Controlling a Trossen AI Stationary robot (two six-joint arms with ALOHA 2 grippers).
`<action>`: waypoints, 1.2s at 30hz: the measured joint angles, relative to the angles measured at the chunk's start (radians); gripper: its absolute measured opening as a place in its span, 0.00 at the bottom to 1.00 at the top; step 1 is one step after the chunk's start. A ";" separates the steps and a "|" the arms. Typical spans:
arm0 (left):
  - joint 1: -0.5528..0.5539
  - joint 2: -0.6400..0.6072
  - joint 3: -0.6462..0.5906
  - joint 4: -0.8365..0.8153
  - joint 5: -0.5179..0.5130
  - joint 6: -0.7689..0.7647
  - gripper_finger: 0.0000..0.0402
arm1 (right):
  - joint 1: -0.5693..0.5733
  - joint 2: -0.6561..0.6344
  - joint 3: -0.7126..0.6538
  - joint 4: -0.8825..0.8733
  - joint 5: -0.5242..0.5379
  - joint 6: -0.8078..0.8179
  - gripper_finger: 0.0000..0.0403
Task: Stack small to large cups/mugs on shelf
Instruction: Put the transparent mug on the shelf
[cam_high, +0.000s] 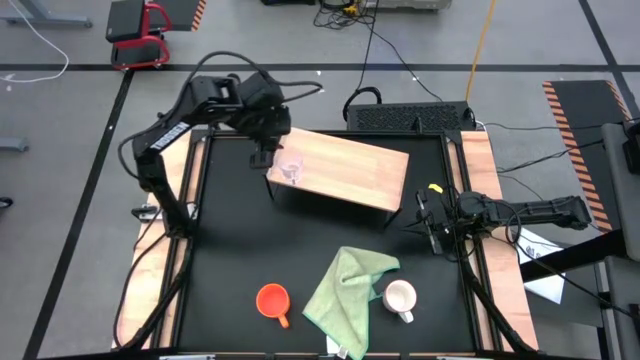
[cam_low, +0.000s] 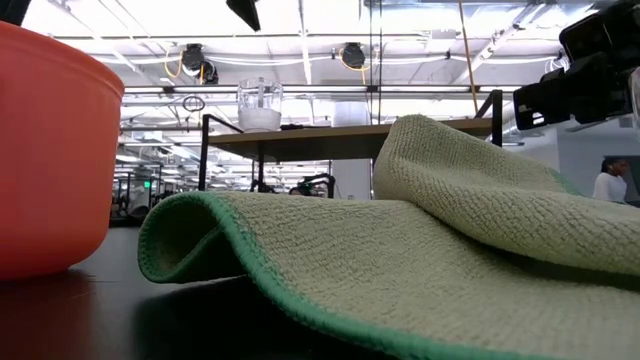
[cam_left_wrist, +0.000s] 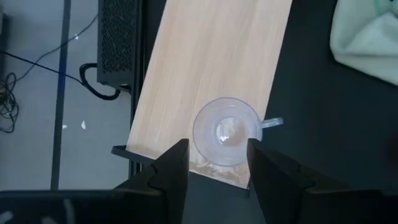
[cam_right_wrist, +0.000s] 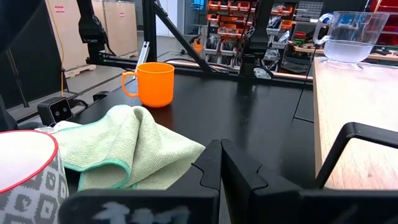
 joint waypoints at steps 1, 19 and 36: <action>-0.001 -0.010 0.000 0.000 0.000 -0.006 0.41 | 0.000 0.000 0.000 0.000 0.000 0.000 0.00; -0.021 -0.065 -0.001 0.000 -0.003 -0.024 0.41 | 0.000 0.000 0.000 0.000 0.000 0.002 0.00; -0.022 -0.065 -0.001 0.000 0.038 -0.010 0.41 | 0.000 0.000 0.000 0.008 0.000 0.002 0.00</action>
